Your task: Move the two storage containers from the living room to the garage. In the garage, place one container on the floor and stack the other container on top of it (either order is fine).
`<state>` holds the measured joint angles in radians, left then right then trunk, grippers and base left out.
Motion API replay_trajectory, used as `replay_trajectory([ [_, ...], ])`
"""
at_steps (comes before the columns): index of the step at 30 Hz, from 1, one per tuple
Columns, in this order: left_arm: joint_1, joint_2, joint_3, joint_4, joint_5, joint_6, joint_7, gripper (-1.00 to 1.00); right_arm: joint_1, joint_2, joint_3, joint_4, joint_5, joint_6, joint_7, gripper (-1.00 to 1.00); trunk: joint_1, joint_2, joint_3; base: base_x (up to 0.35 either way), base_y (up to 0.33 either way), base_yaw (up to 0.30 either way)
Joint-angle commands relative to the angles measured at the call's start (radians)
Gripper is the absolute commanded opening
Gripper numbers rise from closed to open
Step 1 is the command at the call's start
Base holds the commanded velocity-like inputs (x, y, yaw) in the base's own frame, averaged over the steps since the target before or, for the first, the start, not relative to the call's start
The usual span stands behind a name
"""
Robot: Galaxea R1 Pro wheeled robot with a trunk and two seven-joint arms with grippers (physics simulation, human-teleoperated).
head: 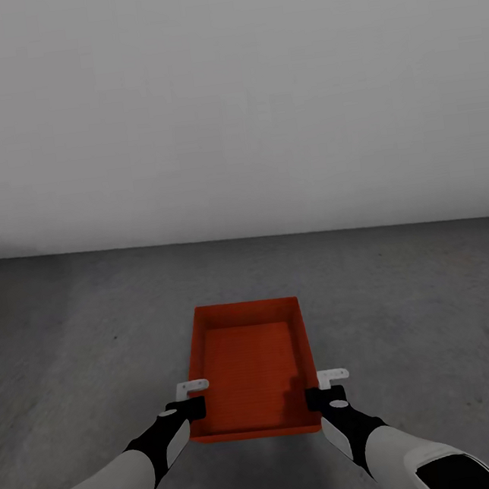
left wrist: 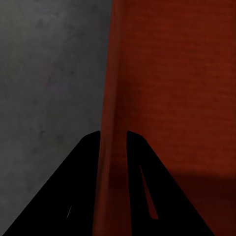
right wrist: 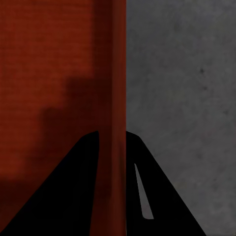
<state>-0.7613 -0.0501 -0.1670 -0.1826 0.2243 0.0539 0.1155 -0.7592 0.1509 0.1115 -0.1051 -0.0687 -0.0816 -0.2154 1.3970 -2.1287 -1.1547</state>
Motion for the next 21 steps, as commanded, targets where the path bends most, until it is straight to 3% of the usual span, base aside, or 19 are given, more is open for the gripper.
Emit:
replay_trajectory([
  [1, -0.001, 0.001, 0.057, -0.006, -0.011, 0.006, 0.042, -1.00, 0.000, -0.002, -0.019, 0.045, -0.011, -0.006, -0.010, -1.00, 0.000, 0.000, -0.001, 0.000, 0.000, 0.000],
  [17, -0.001, 0.001, 0.057, -0.006, -0.011, 0.006, 0.042, -1.00, 0.000, -0.004, -0.019, 0.045, -0.011, -0.006, -0.010, -1.00, 0.000, 0.000, -0.001, 0.000, 0.000, 0.000],
  [21, -0.001, 0.001, 0.058, -0.006, -0.011, 0.006, 0.042, -1.00, 0.000, -0.004, -0.019, 0.045, -0.011, -0.006, -0.010, -1.00, 0.015, -0.028, -0.013, 0.000, 0.000, 0.000],
])
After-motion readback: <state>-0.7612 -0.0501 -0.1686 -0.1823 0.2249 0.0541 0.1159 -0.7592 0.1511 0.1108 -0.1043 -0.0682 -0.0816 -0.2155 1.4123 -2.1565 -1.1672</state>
